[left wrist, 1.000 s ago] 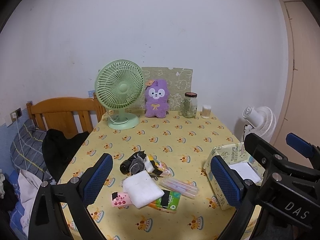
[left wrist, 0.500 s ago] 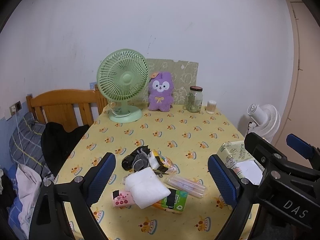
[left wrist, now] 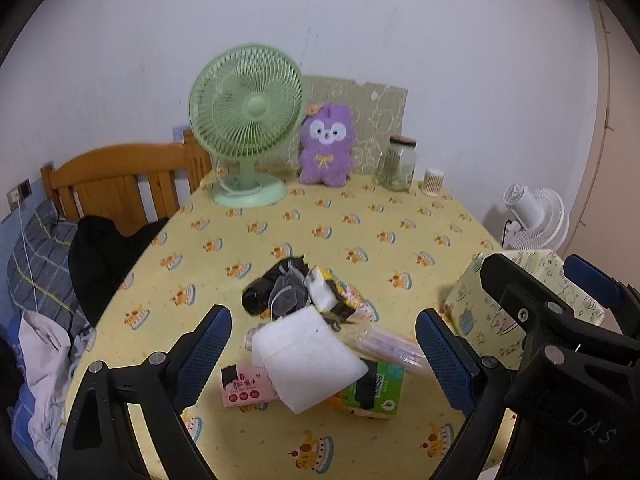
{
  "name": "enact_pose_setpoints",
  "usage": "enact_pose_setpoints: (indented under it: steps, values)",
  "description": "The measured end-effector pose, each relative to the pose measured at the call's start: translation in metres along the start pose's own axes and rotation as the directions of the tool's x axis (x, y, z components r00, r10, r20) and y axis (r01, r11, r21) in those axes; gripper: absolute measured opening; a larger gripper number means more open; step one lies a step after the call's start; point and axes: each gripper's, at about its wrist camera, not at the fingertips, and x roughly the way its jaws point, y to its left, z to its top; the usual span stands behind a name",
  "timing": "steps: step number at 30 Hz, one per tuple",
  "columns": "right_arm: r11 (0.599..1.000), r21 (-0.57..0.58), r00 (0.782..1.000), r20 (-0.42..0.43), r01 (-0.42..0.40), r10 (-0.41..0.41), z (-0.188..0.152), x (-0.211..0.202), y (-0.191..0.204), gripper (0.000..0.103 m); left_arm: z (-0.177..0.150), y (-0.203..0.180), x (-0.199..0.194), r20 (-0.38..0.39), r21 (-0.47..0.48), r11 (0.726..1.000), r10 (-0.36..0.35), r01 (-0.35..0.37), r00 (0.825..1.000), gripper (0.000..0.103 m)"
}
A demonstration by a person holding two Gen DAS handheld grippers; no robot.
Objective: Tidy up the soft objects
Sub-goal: 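Grasp the white folded pad with the left tool while the right tool grasps the clear straw bundle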
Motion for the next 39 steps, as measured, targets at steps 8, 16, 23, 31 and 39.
enact_pose_setpoints:
  steps: [8, 16, 23, 31, 39]
  values:
    - [0.999, -0.026, 0.999, -0.019, -0.041, 0.040, -0.014, 0.022, 0.014, 0.096, -0.010, 0.012, 0.032, -0.081, -0.016, 1.000, 0.021, -0.023, 0.996, 0.094]
    - [0.998, -0.031, 0.991, -0.117, -0.063, 0.059, -0.027, 0.063, 0.021, 0.096, -0.022, 0.018, 0.064, -0.169, -0.029, 0.999, 0.024, -0.030, 0.985, 0.094]
    - [0.997, -0.026, 0.981, -0.183, -0.076, 0.070, -0.037, 0.090, 0.025, 0.091, -0.030, 0.016, 0.081, -0.208, -0.023, 0.999, 0.027, -0.032, 0.978, 0.094]
    - [0.996, -0.015, 0.963, -0.255, -0.089, 0.083, -0.047, 0.114, 0.023, 0.091, -0.035, 0.013, 0.095, -0.229, 0.004, 0.999, 0.046, -0.046, 0.972, 0.094]
    - [0.998, 0.022, 0.921, -0.385, -0.055, 0.059, -0.062, 0.144, 0.016, 0.082, -0.043, 0.004, 0.109, -0.263, 0.032, 0.998, 0.055, -0.049, 0.963, 0.088]
